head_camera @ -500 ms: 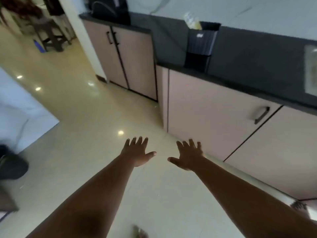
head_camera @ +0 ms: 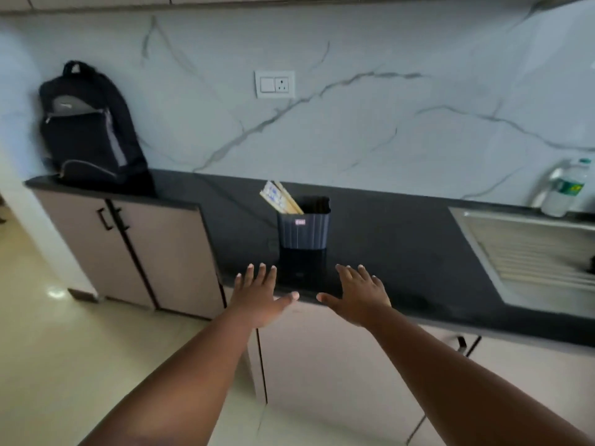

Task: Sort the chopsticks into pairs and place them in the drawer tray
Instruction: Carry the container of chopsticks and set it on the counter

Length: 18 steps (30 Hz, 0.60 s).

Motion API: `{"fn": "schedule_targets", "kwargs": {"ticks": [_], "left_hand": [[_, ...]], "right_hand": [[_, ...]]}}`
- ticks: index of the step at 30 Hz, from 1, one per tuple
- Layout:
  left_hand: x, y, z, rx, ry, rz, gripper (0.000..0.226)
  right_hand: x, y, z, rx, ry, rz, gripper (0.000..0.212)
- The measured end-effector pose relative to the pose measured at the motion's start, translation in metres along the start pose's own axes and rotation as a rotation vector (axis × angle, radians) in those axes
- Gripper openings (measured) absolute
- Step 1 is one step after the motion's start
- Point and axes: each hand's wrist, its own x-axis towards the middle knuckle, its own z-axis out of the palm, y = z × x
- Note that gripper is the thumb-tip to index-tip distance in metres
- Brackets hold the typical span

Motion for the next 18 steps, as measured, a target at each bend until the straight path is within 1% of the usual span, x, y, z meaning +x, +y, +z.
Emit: {"fn": "schedule_targets", "kwargs": {"ticks": [3,6,10,12,14,16,18], "left_hand": [[0.044,-0.007,-0.021,-0.122,0.033,-0.052,0.100],[0.080,-0.006,-0.034,-0.285,0.049,-0.113,0.101],[0.135,0.004,-0.057,-0.601,0.114,-0.248,0.098],[0.155,0.009,-0.068,-0.822,0.152,-0.312,0.102],[0.172,0.010,-0.076,-1.153,0.208,-0.375,0.104],[0.188,0.007,-0.084,-1.466,0.254,-0.471,0.108],[0.200,0.002,-0.088,-1.676,0.265,-0.527,0.112]], "right_hand": [[0.039,-0.004,-0.013,0.074,0.038,0.056,0.093],[0.078,0.000,-0.024,0.210,0.050,0.121,0.097],[0.149,0.011,-0.046,0.596,0.109,0.194,0.100],[0.182,0.015,-0.052,0.790,0.117,0.233,0.096],[0.212,0.019,-0.053,0.963,0.076,0.283,0.090],[0.238,0.021,-0.052,1.065,0.006,0.307,0.087],[0.258,0.021,-0.052,1.125,-0.066,0.304,0.086]]}}
